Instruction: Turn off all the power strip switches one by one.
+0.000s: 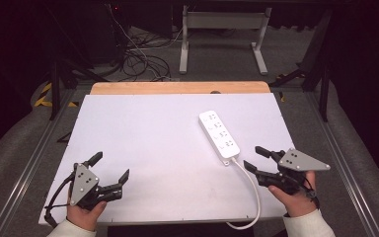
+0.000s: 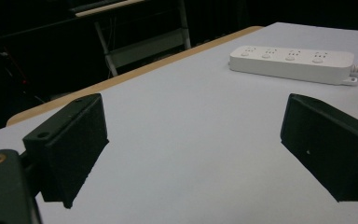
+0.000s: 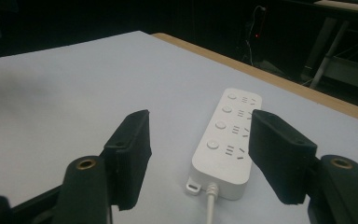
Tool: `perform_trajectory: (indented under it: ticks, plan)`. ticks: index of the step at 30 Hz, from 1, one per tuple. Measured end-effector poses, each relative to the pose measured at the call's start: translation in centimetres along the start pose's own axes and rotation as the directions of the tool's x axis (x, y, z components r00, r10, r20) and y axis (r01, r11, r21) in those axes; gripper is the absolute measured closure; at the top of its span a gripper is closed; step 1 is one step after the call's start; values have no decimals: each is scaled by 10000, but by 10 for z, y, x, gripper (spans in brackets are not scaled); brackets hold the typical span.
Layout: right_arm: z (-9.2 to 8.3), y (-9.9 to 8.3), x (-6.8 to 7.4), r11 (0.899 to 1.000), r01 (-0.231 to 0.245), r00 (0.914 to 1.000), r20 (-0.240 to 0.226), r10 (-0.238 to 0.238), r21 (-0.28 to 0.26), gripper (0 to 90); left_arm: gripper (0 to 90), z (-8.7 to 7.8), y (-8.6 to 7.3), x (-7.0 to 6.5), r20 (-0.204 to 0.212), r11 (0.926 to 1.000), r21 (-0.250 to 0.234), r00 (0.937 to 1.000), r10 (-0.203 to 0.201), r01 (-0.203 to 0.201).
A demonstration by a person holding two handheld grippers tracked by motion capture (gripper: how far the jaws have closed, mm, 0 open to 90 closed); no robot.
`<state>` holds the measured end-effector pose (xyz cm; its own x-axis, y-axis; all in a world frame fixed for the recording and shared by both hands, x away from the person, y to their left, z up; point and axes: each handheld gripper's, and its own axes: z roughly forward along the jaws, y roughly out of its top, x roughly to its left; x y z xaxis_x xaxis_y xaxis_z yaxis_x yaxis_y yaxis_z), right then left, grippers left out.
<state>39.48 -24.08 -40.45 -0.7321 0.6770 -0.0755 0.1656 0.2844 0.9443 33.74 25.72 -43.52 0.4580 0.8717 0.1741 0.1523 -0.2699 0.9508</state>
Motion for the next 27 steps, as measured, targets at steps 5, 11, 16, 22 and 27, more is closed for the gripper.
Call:
perform_trajectory:
  ticks: [5, 11, 16, 22, 27]
  plan:
    - [8, 12, -2, 9997, 149, 9999, -1, -149, 195, 398, 79, 0, 0, 1, -11, 10000, -23, 10000, 46, -46]
    - [21, 21, -7, 9994, 102, 9999, -67, -100, 324, 414, 79, 0, 0, 0, 8, 10000, 8, 10000, 23, -23]
    - [33, 26, -10, 9986, 121, 9998, -171, -113, 511, 435, 79, 0, 0, 0, 10, 10000, 5, 10000, 60, -60]
    - [45, 32, -15, 9980, 102, 9997, -208, -89, 627, 459, 80, 0, 0, 0, 16, 10000, 50, 10000, 56, -56]
    - [54, 35, -16, 9969, 222, 9995, -256, -203, 756, 470, 79, 0, 0, 0, -7, 9999, 33, 9999, 101, -101]
